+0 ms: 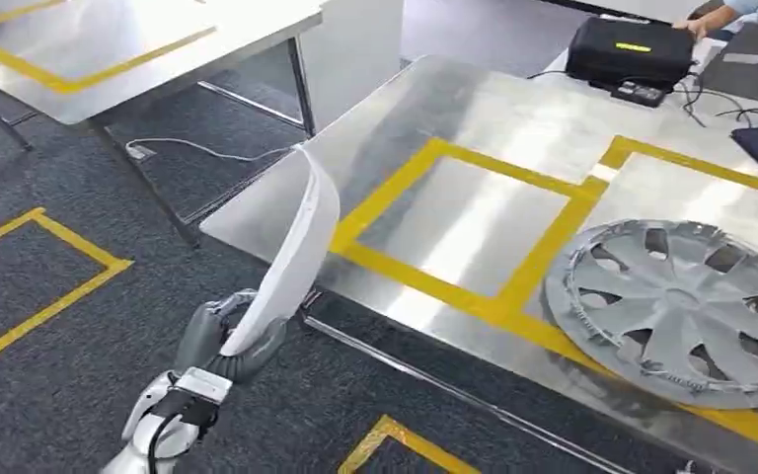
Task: Take the parts from the cabinet and place them on the table.
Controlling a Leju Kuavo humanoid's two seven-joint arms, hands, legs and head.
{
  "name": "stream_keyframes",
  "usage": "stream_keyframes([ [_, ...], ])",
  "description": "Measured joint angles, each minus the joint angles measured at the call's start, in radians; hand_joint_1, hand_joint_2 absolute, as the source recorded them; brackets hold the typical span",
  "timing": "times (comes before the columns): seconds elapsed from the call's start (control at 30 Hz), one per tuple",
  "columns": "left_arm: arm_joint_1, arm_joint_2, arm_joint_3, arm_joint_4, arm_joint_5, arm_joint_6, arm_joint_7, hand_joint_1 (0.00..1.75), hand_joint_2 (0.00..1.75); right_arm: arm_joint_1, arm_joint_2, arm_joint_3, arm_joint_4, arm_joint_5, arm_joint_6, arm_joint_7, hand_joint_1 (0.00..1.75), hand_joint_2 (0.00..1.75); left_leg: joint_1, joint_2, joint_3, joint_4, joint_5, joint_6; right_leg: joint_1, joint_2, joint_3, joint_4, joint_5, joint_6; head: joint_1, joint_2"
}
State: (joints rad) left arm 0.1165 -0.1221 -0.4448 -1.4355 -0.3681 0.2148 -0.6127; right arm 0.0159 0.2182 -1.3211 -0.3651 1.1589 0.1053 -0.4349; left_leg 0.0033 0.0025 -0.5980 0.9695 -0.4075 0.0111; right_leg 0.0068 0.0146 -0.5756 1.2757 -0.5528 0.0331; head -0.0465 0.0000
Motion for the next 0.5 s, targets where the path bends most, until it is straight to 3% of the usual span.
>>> stream_keyframes([
  [0.03, 0.000, 0.000, -0.002, 0.000, -0.007, -0.002, 0.000, 1.75, 1.75, 0.005, 0.000, -0.001, 0.000, 0.002, 0.000, 0.000, 0.00, 1.75, -0.001, 0.002, 0.031, -0.008, -0.020, 0.001, 0.004, -0.001, -0.054, 0.029, -0.051, -0.003, 0.002, 0.001],
  [0.1, -0.004, 0.003, -0.005, 0.005, -0.017, -0.003, 0.003, 1.75, 1.75, 0.010, 0.000, -0.006, 0.000, 0.007, 0.000, 0.000, 0.00, 1.75, -0.004, 0.004, 0.102, -0.020, -0.059, 0.002, 0.010, -0.002, -0.135, 0.005, -0.157, -0.007, 0.006, 0.000],
  [0.13, -0.007, 0.003, -0.008, 0.008, -0.023, -0.003, 0.005, 1.75, 1.75, 0.011, 0.000, -0.010, 0.000, 0.011, 0.000, 0.000, 0.00, 1.75, -0.007, 0.006, 0.141, -0.023, -0.084, 0.003, 0.012, -0.003, -0.160, -0.039, -0.162, -0.009, 0.008, 0.000],
  [0.17, -0.008, 0.003, -0.011, 0.010, -0.029, -0.003, 0.006, 1.75, 1.75, 0.011, 0.000, -0.014, 0.000, 0.015, 0.000, 0.000, 0.00, 1.75, -0.011, 0.010, 0.177, -0.025, -0.111, 0.005, 0.014, -0.006, -0.174, -0.099, -0.120, -0.014, 0.010, 0.000],
  [0.2, -0.009, 0.002, -0.015, 0.011, -0.033, -0.003, 0.007, 1.75, 1.75, 0.011, 0.000, -0.016, 0.000, 0.017, 0.000, 0.000, 0.00, 1.75, -0.016, 0.018, 0.212, -0.027, -0.140, 0.006, 0.019, -0.019, -0.180, -0.175, -0.004, -0.025, 0.013, 0.000],
  [0.23, -0.008, 0.003, -0.018, 0.016, -0.038, -0.003, 0.009, 1.75, 1.75, 0.012, 0.000, -0.018, 0.000, 0.018, 0.000, 0.000, 0.00, 1.75, -0.016, 0.022, 0.238, -0.031, -0.166, 0.007, 0.029, -0.050, -0.181, -0.239, 0.177, -0.045, 0.014, 0.000],
  [0.27, -0.010, 0.005, -0.020, 0.023, -0.041, -0.005, 0.011, 1.75, 1.75, 0.009, -0.001, -0.021, 0.000, 0.018, 0.000, 0.001, 0.00, 1.75, -0.025, 0.018, 0.270, -0.023, -0.196, 0.006, 0.034, -0.063, -0.183, -0.252, 0.232, -0.046, 0.008, 0.000],
  [0.3, -0.011, 0.002, -0.020, 0.023, -0.041, -0.005, 0.013, 1.75, 1.75, 0.001, 0.000, -0.022, 0.000, 0.021, 0.001, 0.001, 0.00, 1.75, -0.025, 0.029, 0.293, -0.038, -0.224, 0.005, 0.037, -0.063, -0.155, -0.236, 0.214, -0.037, 0.005, 0.000],
  [0.33, -0.013, -0.001, -0.020, 0.021, -0.042, -0.005, 0.014, 1.75, 1.75, -0.003, 0.000, -0.023, 0.000, 0.020, 0.002, 0.000, 0.00, 1.75, -0.024, 0.036, 0.336, -0.046, -0.227, 0.007, 0.036, -0.043, -0.135, -0.242, 0.211, -0.035, 0.004, 0.000],
  [0.37, -0.020, -0.003, -0.022, 0.021, -0.041, -0.004, 0.013, 1.75, 1.75, -0.007, 0.000, -0.023, 0.000, 0.020, 0.002, -0.001, 0.00, 1.75, -0.025, 0.036, 0.320, 0.006, -0.190, 0.002, 0.033, -0.016, -0.131, -0.253, 0.216, -0.031, 0.006, 0.000],
  [0.4, -0.027, -0.005, -0.025, 0.021, -0.041, -0.004, 0.013, 1.75, 1.75, -0.014, 0.000, -0.023, 0.000, 0.021, 0.002, -0.001, 0.00, 1.75, -0.020, 0.034, 0.304, 0.056, -0.181, -0.001, 0.022, -0.002, -0.106, -0.256, 0.230, -0.038, 0.008, 0.000],
  [0.43, -0.029, -0.005, -0.028, 0.021, -0.042, -0.004, 0.013, 1.75, 1.75, -0.019, -0.002, -0.023, -0.001, 0.020, 0.001, 0.000, 0.00, 1.75, -0.024, 0.024, 0.284, 0.095, -0.191, -0.002, 0.022, -0.001, -0.099, -0.256, 0.223, -0.049, 0.005, 0.000],
  [0.47, -0.031, -0.005, -0.029, 0.021, -0.041, -0.004, 0.013, 1.75, 1.75, -0.024, -0.002, -0.023, -0.002, 0.020, 0.000, 0.000, 0.00, 1.75, -0.023, 0.017, 0.253, 0.135, -0.225, -0.006, 0.022, 0.006, -0.098, -0.257, 0.227, -0.052, -0.006, 0.000],
  [0.5, -0.031, -0.005, -0.029, 0.021, -0.043, -0.004, 0.013, 1.75, 1.75, -0.026, -0.002, -0.023, -0.002, 0.020, 0.000, -0.001, 0.00, 1.75, -0.022, 0.013, 0.217, 0.175, -0.274, -0.012, 0.020, 0.017, -0.103, -0.257, 0.228, -0.053, -0.004, 0.000],
])
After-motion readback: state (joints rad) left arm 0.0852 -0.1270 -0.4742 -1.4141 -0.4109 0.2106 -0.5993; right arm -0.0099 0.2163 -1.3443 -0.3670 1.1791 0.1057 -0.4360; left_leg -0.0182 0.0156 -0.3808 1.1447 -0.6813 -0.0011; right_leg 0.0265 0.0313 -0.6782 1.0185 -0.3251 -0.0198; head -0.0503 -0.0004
